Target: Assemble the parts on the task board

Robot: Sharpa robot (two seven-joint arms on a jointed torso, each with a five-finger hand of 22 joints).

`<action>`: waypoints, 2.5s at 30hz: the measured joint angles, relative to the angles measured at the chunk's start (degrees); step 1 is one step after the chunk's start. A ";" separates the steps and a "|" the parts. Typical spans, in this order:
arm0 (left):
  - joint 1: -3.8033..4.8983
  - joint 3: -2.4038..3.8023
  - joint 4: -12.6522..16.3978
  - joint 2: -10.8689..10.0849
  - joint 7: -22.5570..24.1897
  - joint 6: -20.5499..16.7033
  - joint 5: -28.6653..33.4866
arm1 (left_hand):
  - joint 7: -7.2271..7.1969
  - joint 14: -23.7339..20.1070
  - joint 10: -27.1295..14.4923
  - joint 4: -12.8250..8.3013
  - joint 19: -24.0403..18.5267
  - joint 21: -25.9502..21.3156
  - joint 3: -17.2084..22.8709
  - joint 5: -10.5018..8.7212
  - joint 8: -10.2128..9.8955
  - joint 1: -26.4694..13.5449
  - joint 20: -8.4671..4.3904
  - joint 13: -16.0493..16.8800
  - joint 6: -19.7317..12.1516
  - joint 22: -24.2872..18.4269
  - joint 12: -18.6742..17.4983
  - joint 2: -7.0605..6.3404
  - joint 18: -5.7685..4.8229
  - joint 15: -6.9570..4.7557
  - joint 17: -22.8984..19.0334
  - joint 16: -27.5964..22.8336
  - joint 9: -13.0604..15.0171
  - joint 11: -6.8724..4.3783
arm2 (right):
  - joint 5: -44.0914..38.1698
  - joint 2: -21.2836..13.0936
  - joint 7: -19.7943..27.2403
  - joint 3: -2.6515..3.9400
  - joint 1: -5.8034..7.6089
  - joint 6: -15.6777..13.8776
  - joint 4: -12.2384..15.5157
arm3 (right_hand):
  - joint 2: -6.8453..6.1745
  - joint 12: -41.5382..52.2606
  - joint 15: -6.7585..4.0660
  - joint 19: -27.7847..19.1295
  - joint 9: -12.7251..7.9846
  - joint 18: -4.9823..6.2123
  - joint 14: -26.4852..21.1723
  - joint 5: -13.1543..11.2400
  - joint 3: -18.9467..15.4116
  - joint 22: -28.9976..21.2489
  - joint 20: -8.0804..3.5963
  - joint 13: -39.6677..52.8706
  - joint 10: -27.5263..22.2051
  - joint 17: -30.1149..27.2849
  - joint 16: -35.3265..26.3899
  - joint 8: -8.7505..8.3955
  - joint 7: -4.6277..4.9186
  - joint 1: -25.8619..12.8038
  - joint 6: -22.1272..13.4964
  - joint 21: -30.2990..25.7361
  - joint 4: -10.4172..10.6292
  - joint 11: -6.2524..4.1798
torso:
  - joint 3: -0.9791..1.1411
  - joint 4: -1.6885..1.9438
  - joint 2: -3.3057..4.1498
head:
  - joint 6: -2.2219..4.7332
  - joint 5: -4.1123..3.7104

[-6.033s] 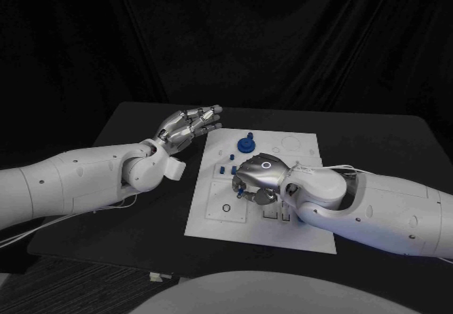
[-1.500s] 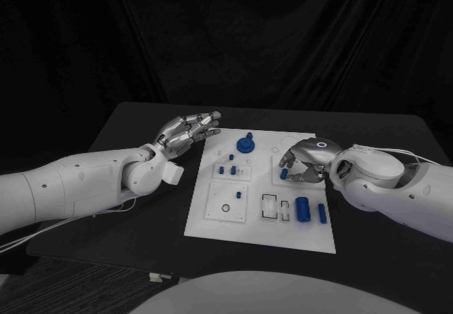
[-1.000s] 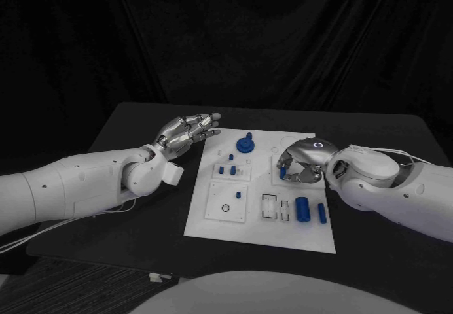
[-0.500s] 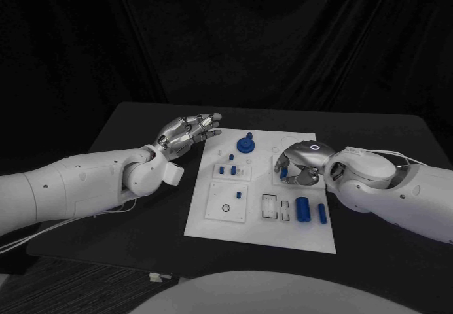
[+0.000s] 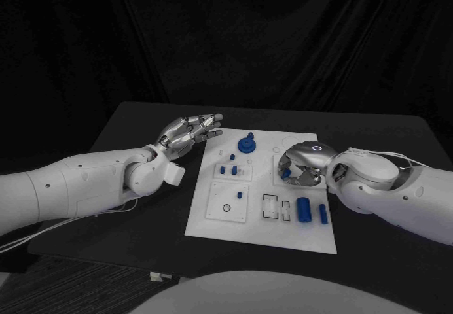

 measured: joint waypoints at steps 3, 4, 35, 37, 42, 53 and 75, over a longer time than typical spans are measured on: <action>-0.03 0.00 -0.02 0.02 0.00 0.02 0.00 | 0.00 0.00 0.00 0.00 0.00 0.00 0.00 0.00 0.00 0.00 0.00 0.00 0.00 0.00 0.00 0.00 0.00 0.00 0.00 0.25 0.00 0.00 | 0.03 -0.18 0.10 -0.01 0.00 -0.38 0.24 | 0.05 0.32 0.00 0.00 0.78 0.00 0.00 -0.06 0.44 0.00 0.00 -0.02 0.28 0.02 0.00 0.71 -0.13 0.05 0.47 0.00 -0.47 0.29 | 0.00 -0.01 0.00 | 0.00 0.07; -0.04 0.00 -0.03 0.03 0.00 0.03 0.00 | 0.00 0.00 0.00 0.00 0.00 0.00 0.00 0.00 0.00 0.00 0.00 0.00 0.00 0.00 0.00 0.00 0.00 0.00 0.00 0.25 0.00 0.00 | 0.03 -0.26 0.13 -0.01 0.00 -0.53 0.37 | 0.11 0.51 0.00 0.00 0.98 0.00 0.00 -0.34 0.33 0.00 0.00 -0.02 0.28 0.04 0.00 0.71 -0.13 0.12 0.47 0.00 -0.58 0.30 | 0.00 -0.01 0.00 | 0.00 0.09; -0.12 0.00 -0.17 0.06 0.00 0.14 0.00 | -0.03 0.00 0.00 0.05 0.00 0.00 0.26 0.23 0.22 0.00 0.00 0.04 0.38 0.12 0.22 0.00 0.00 0.00 0.00 0.23 0.03 -0.01 | -1.51 -0.85 -1.37 -0.02 6.63 -2.67 11.54 | -0.45 0.98 0.00 0.00 1.88 0.00 0.00 -7.55 3.64 0.03 0.00 -0.10 0.69 1.16 0.50 0.19 -0.53 -0.45 1.31 0.00 -1.89 0.75 | 0.00 0.00 -0.02 | 0.00 0.88; -0.12 0.00 -0.19 0.07 0.00 0.14 0.00 | 0.00 0.00 -0.01 0.00 0.00 0.00 0.32 0.23 0.22 0.00 0.00 0.04 0.40 0.12 0.23 0.00 0.00 0.00 0.00 0.23 0.03 -0.01 | -2.43 0.34 -1.63 -0.02 6.65 -2.24 12.03 | -0.82 1.31 0.00 0.00 1.80 0.00 0.00 -7.83 3.86 0.03 0.00 -0.09 0.70 1.13 0.50 -0.03 -0.53 -0.87 1.31 0.19 -1.79 0.76 | 0.00 0.01 -0.02 | 0.00 0.88; -0.13 0.00 -0.19 0.15 0.00 0.15 0.00 | 0.00 0.00 -0.01 0.00 0.00 0.00 0.32 0.23 0.22 0.00 0.00 0.04 0.40 0.12 0.22 0.00 0.00 0.00 0.00 0.23 0.03 -0.01 | -4.99 4.08 -1.99 -0.02 6.62 -0.85 12.38 | -0.72 1.32 0.00 0.00 1.78 0.00 0.00 -8.26 4.02 0.03 0.00 -0.08 0.72 1.01 0.50 -0.03 -0.53 -1.08 1.31 0.38 -1.64 0.77 | 0.00 0.01 -0.02 | 0.00 1.03; -0.14 0.00 -0.16 0.17 0.01 0.20 0.00 | 0.00 0.00 0.19 0.10 0.00 0.00 0.41 0.23 0.22 0.25 0.00 0.03 0.40 0.12 0.24 0.25 0.00 0.00 0.00 0.47 0.02 0.19 | -7.48 9.80 -1.83 0.00 3.82 0.90 10.79 | -0.59 1.31 0.00 0.00 1.78 0.00 0.00 -8.28 4.49 0.02 0.00 -0.05 0.72 1.01 0.46 -0.47 -0.53 -1.22 1.31 0.38 -1.78 0.77 | -0.02 0.04 -0.01 | 0.00 1.68; -0.16 0.00 -0.61 0.53 0.01 0.29 0.01 | 0.20 0.04 0.74 0.00 0.00 0.00 1.42 0.23 0.67 0.75 0.00 0.09 1.42 0.05 1.06 0.31 0.00 -0.03 0.08 1.13 0.12 0.73 | -8.55 13.32 -0.78 -0.02 -2.26 2.61 6.98 | -1.30 1.04 -0.20 0.00 1.65 0.00 -0.20 -7.72 5.37 0.01 0.01 0.02 0.89 1.32 0.67 -1.36 -0.53 -2.25 1.31 0.38 -2.04 0.93 | -0.02 -0.02 -0.01 | 0.00 1.91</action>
